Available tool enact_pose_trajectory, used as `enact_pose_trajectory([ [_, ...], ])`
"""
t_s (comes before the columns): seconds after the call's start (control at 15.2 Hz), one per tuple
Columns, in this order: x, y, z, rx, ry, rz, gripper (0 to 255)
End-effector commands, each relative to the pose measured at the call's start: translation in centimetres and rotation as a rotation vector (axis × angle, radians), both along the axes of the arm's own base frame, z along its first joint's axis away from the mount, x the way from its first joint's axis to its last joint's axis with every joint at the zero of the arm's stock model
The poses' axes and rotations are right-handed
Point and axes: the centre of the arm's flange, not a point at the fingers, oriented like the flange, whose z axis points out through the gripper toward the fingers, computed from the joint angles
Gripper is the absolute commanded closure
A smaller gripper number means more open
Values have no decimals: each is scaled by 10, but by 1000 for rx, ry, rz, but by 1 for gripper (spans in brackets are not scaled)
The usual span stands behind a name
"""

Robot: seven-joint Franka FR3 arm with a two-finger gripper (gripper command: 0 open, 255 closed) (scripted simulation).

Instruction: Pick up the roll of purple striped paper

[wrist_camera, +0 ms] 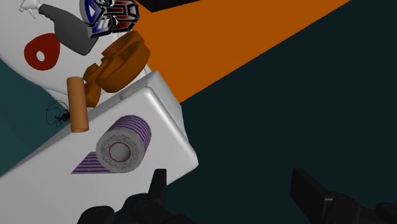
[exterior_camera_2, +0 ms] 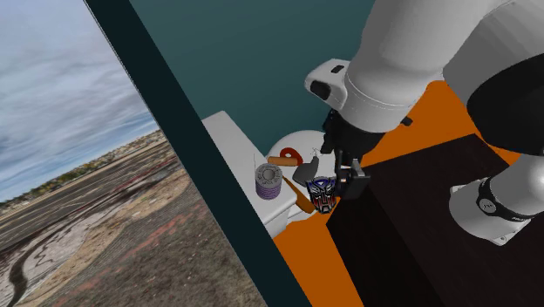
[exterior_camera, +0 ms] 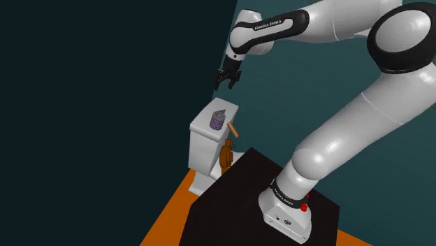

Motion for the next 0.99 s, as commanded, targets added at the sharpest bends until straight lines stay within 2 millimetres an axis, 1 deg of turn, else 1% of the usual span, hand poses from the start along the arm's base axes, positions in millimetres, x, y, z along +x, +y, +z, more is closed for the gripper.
enact_pose_trajectory([
  [0.0,12,-16,-21,4,4,-34,0],
  [0.46,49,-69,-90,19,23,-151,0],
  [0.92,78,-125,-159,34,42,-267,0],
])
